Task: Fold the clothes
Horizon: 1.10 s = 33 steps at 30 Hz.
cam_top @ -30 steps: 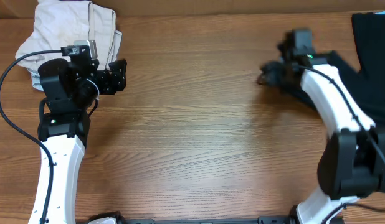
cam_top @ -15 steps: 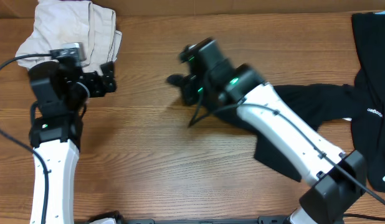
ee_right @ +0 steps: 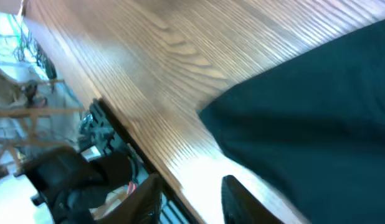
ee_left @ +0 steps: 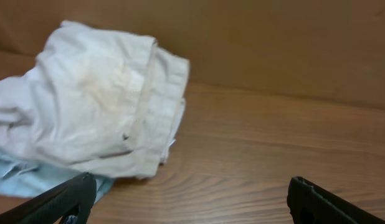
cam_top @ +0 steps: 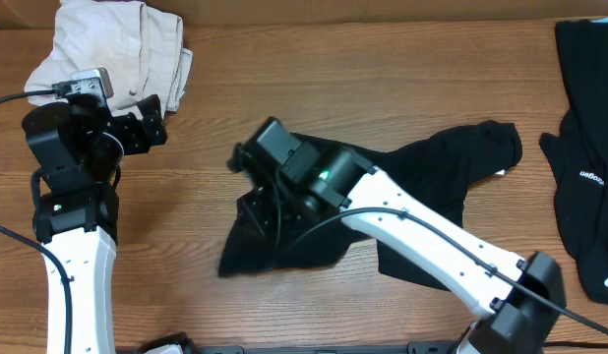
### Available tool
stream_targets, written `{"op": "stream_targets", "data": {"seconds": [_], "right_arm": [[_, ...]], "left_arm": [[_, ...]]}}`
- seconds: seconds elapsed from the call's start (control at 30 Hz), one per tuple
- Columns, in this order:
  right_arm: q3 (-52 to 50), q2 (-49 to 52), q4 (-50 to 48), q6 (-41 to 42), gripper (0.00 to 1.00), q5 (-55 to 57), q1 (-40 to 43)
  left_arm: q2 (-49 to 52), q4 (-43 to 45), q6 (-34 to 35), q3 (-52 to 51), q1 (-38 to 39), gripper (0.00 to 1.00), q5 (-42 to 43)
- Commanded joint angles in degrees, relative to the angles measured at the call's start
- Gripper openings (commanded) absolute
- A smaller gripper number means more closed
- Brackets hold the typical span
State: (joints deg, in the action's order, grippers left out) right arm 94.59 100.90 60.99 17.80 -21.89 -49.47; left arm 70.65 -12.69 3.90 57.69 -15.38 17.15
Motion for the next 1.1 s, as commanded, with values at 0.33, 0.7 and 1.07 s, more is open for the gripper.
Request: {"op": "stream_targets", "data": {"seconds": [0.33, 0.7, 1.07], "right_arm": [[0.37, -7.04, 5.66, 6.12, 0.63, 15.02, 29.68], [-1.29, -6.75, 5.33, -0.26, 0.79, 14.99, 48.02], [-7.06, -6.54, 2.01, -0.24, 0.81, 15.02, 49.88]], "left_arm": [[8.41, 4.09, -5.33, 4.46, 17.46, 0.96, 8.28], [32.81, 2.29, -13.03, 15.58, 28.09, 0.98, 6.91], [44.54, -2.03, -18.10, 22.10, 30.49, 0.98, 6.82]]}}
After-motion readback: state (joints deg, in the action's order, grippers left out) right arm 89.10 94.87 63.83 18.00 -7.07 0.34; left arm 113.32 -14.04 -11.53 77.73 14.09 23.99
